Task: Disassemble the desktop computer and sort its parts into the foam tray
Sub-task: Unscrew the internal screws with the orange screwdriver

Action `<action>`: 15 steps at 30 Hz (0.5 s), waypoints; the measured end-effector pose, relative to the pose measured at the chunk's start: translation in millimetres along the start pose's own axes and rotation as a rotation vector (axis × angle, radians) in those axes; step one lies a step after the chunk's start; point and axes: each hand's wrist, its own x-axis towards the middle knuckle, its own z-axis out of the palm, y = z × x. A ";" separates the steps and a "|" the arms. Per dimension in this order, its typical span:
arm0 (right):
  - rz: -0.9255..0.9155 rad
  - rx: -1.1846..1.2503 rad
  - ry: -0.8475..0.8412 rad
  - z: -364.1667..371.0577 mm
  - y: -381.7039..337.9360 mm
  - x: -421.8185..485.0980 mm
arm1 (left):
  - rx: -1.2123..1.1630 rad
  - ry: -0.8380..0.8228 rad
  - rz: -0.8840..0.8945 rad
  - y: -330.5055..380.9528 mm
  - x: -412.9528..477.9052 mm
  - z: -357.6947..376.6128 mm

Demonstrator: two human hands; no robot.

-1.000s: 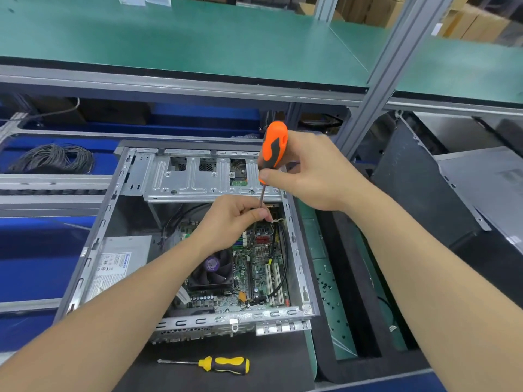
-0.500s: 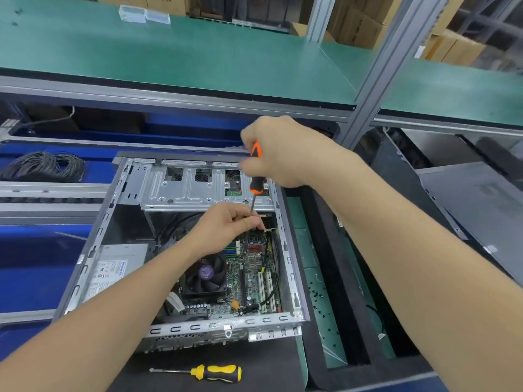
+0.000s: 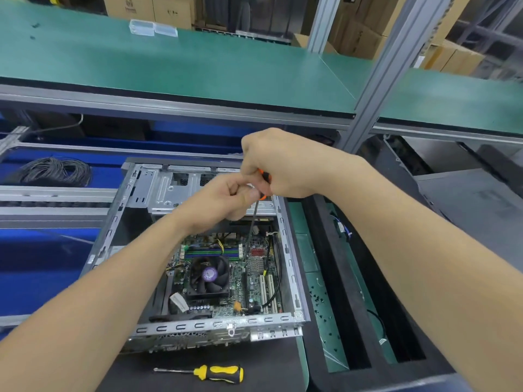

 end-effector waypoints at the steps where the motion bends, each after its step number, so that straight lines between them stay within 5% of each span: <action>1: 0.003 0.029 -0.007 0.1 -0.3 -1.1 | 0.032 -0.011 -0.013 5.8 3.1 -1.5; 7: 0.193 0.214 0.195 10.7 -4.5 -7.8 | 0.562 0.194 0.046 16.5 14.1 2.8; 11: 0.577 -0.085 0.255 10.2 -17.8 -2.0 | 0.459 0.468 -0.023 7.8 20.1 20.7; 15: 0.663 -0.015 0.122 1.3 -15.9 10.4 | 0.488 0.575 -0.042 4.4 28.5 29.2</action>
